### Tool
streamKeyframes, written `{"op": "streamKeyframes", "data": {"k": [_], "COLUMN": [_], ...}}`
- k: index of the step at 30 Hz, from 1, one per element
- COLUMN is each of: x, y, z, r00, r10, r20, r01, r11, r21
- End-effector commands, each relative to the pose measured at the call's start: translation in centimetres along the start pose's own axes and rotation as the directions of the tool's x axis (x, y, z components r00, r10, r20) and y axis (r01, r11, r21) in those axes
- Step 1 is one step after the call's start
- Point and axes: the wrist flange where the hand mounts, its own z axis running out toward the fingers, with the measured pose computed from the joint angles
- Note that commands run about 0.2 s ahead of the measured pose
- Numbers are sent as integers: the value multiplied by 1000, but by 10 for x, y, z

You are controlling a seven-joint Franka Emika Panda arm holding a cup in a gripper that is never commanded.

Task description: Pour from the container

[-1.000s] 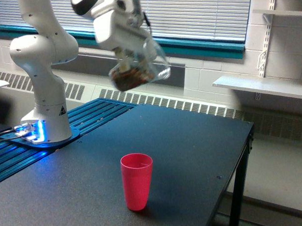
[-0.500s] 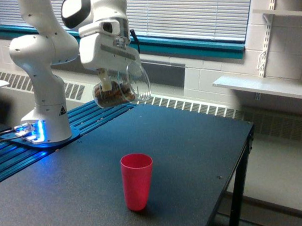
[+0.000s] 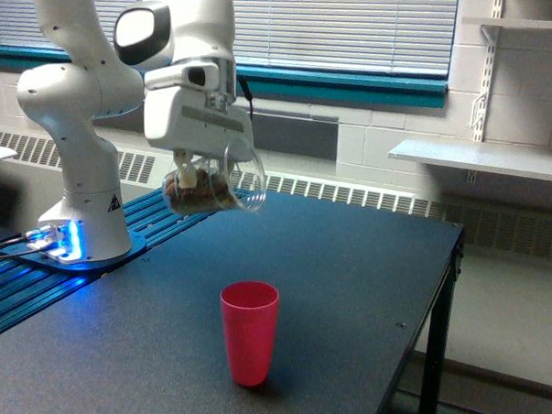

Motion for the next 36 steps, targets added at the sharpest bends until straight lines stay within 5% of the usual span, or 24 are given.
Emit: {"op": "streamKeyframes", "data": {"k": [1,36], "x": [-5,-20], "y": [2,-23], "z": [9,45], "r00": [999,996], "r10": [48,-17], "r20": [21,92], "r01": [-47,39], "r11": [998,972], "r21": [-46,-233]}}
